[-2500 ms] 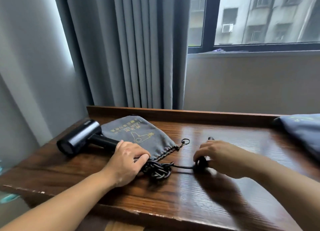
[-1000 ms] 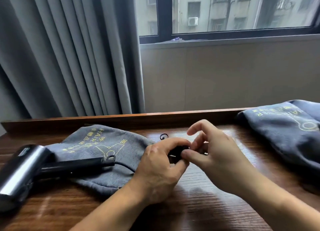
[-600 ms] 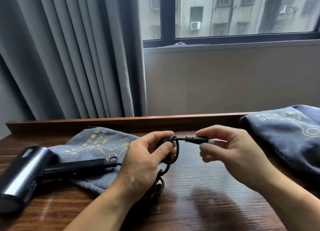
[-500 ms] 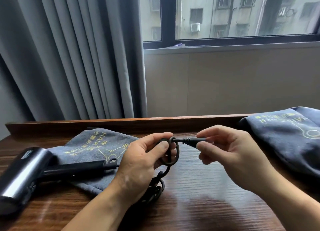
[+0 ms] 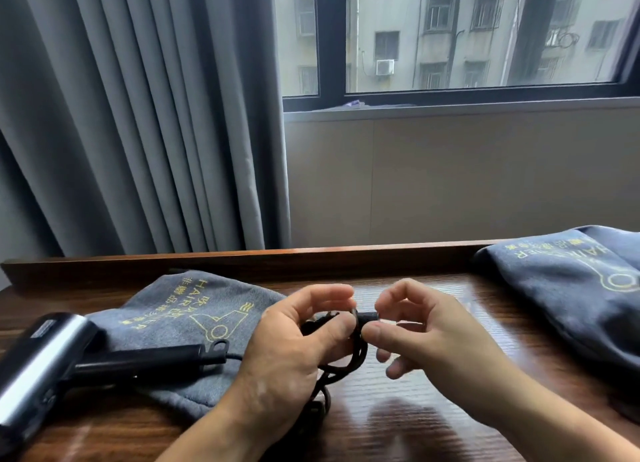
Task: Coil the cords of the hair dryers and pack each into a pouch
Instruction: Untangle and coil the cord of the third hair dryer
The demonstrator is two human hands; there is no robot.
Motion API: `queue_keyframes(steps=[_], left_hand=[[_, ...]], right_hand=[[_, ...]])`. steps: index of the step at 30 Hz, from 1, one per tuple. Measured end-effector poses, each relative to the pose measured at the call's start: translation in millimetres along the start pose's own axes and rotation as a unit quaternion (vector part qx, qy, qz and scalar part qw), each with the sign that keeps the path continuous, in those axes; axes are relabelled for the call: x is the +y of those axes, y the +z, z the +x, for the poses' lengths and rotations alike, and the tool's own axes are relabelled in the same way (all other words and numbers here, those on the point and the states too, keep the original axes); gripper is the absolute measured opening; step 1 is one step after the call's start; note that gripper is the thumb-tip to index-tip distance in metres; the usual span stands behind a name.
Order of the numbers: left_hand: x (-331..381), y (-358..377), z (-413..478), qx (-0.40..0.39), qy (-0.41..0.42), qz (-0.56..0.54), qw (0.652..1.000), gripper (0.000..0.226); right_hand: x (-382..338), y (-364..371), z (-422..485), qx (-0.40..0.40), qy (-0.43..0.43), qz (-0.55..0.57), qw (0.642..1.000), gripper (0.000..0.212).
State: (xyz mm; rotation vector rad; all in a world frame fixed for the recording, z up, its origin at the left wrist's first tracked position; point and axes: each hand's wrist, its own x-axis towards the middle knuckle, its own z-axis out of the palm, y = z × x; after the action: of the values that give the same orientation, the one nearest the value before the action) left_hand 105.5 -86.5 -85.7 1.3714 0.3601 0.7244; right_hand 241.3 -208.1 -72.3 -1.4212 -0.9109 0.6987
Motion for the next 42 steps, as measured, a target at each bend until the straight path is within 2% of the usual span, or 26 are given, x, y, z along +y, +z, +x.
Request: queue_keyframes(steps=[4, 6, 8, 11, 13, 17, 22, 26, 29, 35, 38, 40, 42], left_hand=[[2.2, -2.4, -0.7, -0.011, -0.012, -0.007, 1.0, 0.026], [3.5, -1.4, -0.8, -0.017, -0.026, -0.006, 1.0, 0.024], [5.0, -0.8, -0.9, -0.023, -0.014, 0.05, 0.998, 0.018], [7.7, 0.7, -3.6, -0.049, 0.009, 0.131, 0.99, 0.024], [10.3, 1.8, -5.4, -0.058, 0.016, 0.163, 0.985, 0.025], [9.7, 0.4, -3.9, -0.053, 0.035, 0.264, 0.963, 0.021], [10.0, -5.3, -4.7, -0.046, 0.021, 0.279, 0.959, 0.015], [7.3, -0.7, -6.4, 0.008, 0.079, 0.329, 0.941, 0.014], [7.6, 5.0, -8.1, 0.033, 0.109, 0.319, 0.941, 0.014], [13.4, 4.0, -9.6, 0.049, 0.158, 0.331, 0.929, 0.013], [13.2, 2.4, -9.2, 0.048, 0.222, 0.369, 0.901, 0.013], [13.3, -0.9, -7.7, 0.038, 0.258, 0.4, 0.879, 0.018], [13.3, -6.8, -4.5, 0.061, 0.276, 0.429, 0.858, 0.017]], right_hand=[[-7.5, -1.4, -2.3, -0.086, 0.014, 0.024, 0.996, 0.022], [-7.9, -5.1, -1.7, -0.085, 0.02, 0.04, 0.995, 0.022], [-6.2, -9.1, -0.9, -0.075, 0.043, 0.074, 0.994, 0.023], [-4.8, -8.5, -1.3, -0.114, 0.07, 0.094, 0.987, 0.021], [-4.7, -6.3, -1.4, -0.101, 0.062, 0.075, 0.99, 0.019], [-1.3, -3.0, -0.4, -0.034, 0.049, 0.04, 0.997, 0.031], [4.0, -1.0, 1.3, -0.015, 0.016, 0.024, 0.999, 0.036], [5.1, 1.7, 3.3, 0.006, -0.017, -0.006, 1.0, 0.043], [4.3, 3.3, 4.2, 0.03, -0.035, -0.014, 0.999, 0.041], [-0.1, 4.9, 5.3, 0.029, -0.012, 0.074, 0.997, 0.035], [0.1, 4.5, 6.9, 0.018, 0.004, 0.097, 0.995, 0.041], [0.8, 1.4, 8.6, -0.017, 0.032, 0.15, 0.988, 0.036], [-0.7, -3.7, 8.6, -0.041, 0.046, 0.192, 0.979, 0.034]])
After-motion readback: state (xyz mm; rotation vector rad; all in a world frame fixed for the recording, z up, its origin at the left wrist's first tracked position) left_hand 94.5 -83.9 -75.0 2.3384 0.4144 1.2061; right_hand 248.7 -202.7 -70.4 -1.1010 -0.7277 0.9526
